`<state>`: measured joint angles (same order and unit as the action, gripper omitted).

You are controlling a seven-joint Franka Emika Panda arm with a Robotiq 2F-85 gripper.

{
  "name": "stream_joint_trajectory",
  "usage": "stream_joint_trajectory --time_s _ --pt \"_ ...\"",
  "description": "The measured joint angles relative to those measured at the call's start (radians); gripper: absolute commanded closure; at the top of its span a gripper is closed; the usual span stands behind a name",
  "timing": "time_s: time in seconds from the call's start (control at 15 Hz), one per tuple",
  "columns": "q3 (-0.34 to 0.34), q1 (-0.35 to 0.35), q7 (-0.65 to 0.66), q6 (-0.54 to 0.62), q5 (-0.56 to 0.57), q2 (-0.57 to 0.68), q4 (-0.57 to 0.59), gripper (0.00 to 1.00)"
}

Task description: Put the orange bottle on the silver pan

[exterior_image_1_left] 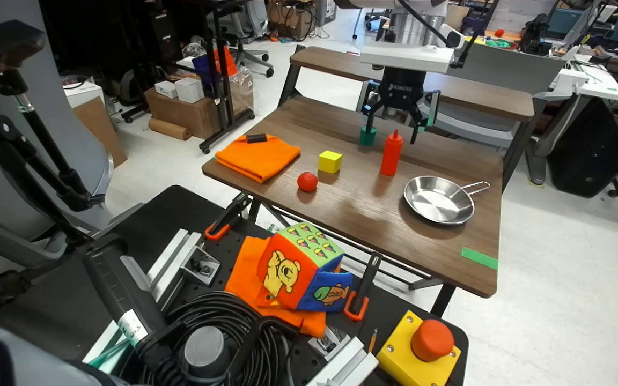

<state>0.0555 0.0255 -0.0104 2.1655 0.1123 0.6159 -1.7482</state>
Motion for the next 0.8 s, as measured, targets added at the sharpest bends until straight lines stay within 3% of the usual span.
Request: stream_joint_trajectory --time_s 0.27,0.33,0.47,0.8 --pt "0.000 0.000 0.005 0.000 0.000 0.047 0.041 0.00" --pt "0.001 0.000 0.005 0.000 0.001 0.057 0.050 0.25" --pt "0.003 0.000 0.006 0.000 0.002 0.077 0.070 0.32" --pt "0.012 0.000 0.009 0.000 0.004 0.122 0.113 0.73"
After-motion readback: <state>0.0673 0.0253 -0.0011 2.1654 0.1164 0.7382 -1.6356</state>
